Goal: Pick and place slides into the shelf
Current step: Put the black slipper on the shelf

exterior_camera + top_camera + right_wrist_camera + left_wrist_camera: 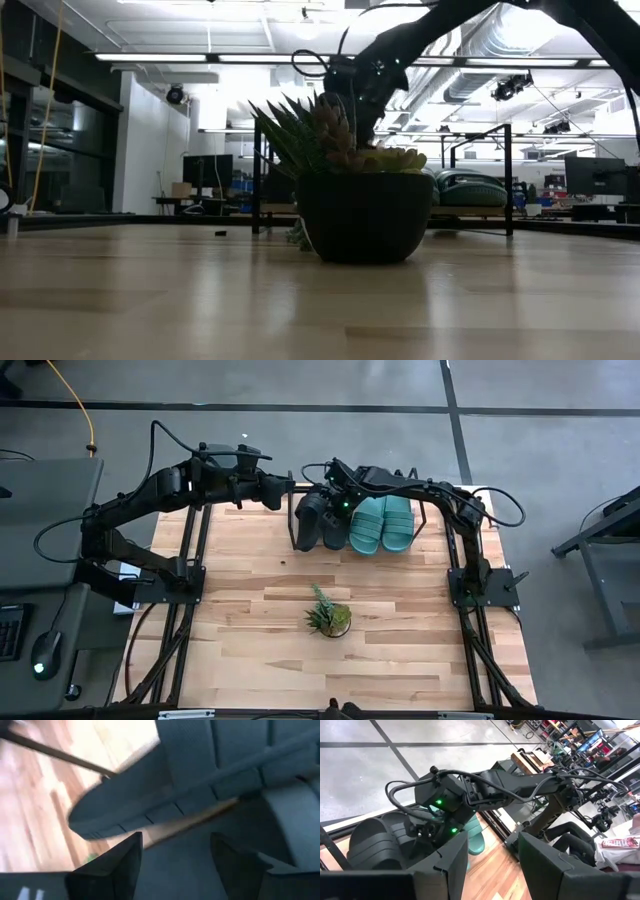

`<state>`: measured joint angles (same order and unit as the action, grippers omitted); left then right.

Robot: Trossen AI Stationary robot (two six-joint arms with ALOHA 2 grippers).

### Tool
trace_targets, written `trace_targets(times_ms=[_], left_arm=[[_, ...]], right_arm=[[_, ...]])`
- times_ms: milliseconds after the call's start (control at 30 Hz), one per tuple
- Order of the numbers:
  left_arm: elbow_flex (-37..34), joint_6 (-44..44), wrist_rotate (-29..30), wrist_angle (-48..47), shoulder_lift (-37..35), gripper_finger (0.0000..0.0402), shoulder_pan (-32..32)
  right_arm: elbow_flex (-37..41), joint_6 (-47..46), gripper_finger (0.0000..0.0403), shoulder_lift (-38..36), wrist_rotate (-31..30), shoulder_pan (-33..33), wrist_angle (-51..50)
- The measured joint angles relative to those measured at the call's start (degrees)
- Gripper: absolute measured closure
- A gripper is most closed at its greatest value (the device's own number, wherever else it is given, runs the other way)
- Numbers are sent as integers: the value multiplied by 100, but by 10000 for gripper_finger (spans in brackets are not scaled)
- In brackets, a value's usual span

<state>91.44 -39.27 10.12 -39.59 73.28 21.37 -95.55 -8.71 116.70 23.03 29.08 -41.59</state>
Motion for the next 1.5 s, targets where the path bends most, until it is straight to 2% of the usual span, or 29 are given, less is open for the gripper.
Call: trace_targets(times_ms=[200, 333, 467, 567, 700, 1033, 1500], left_arm=[[0, -4, 0, 0, 0, 245, 0], [0, -4, 1, 0, 0, 245, 0], [0, -4, 0, 1, 0, 245, -2], [0, -13, 1, 0, 0, 245, -2], [0, -20, -2, 4, 0, 245, -2], [0, -20, -26, 4, 0, 245, -2], [0, -21, -2, 4, 0, 245, -2]], right_arm=[[-729, 215, 179, -6, -449, -28, -617], [-1246, 216, 183, -13, -466, -26, -563], [-1425, 238, 201, -13, -614, 6, -446], [-1432, 275, 212, 49, -422, 105, -461], [-1420, 222, 213, 363, 261, 259, -586], [-1426, 254, 213, 491, 222, 211, -381], [-1432, 64, 213, 639, 878, 221, 141]])
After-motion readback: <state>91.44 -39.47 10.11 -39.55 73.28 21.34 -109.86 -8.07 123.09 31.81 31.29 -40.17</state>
